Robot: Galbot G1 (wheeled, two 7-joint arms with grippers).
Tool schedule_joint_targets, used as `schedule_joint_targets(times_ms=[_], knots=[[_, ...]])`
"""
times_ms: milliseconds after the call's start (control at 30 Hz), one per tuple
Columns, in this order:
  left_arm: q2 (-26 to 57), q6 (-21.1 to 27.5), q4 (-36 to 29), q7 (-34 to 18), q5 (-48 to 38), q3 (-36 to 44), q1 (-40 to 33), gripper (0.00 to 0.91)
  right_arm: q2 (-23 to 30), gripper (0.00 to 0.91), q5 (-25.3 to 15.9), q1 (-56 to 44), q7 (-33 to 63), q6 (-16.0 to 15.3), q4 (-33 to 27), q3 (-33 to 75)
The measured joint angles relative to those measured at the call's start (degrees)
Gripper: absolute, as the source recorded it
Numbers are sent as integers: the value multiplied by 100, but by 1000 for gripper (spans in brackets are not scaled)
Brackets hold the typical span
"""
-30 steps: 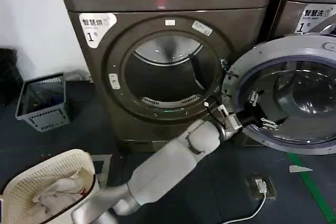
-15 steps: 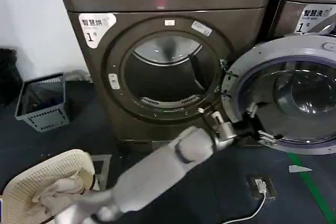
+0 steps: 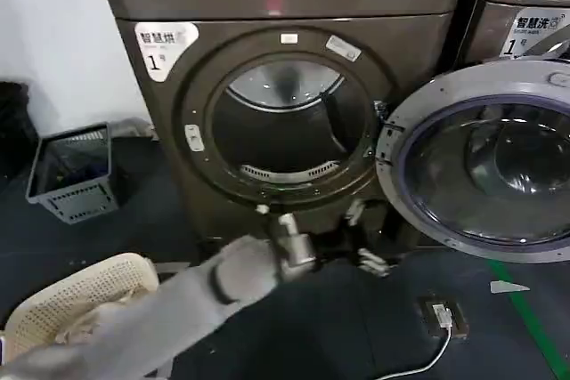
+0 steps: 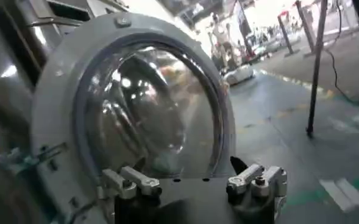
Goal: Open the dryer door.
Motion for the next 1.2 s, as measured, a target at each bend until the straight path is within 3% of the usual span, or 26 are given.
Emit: schedule_joint_targets(times_ms=[200,567,867,1200], knots=[[1174,-64,-554,11,-139,-549,580,907,36,907,3,63,-41,-30,41,0],[2651,304,-1178,-170,-530,-2653,2712,907,88,907,73,173,-141,-17,205,-14],[2823,1114,-1106,-466,-716,-3923,3998,907,87,907,109,268,-189,16,68,-20],[2405,2673,-1168,-1555,-2620,-5765,5478,907,118,907,86,302,-193,40,-41,-52]])
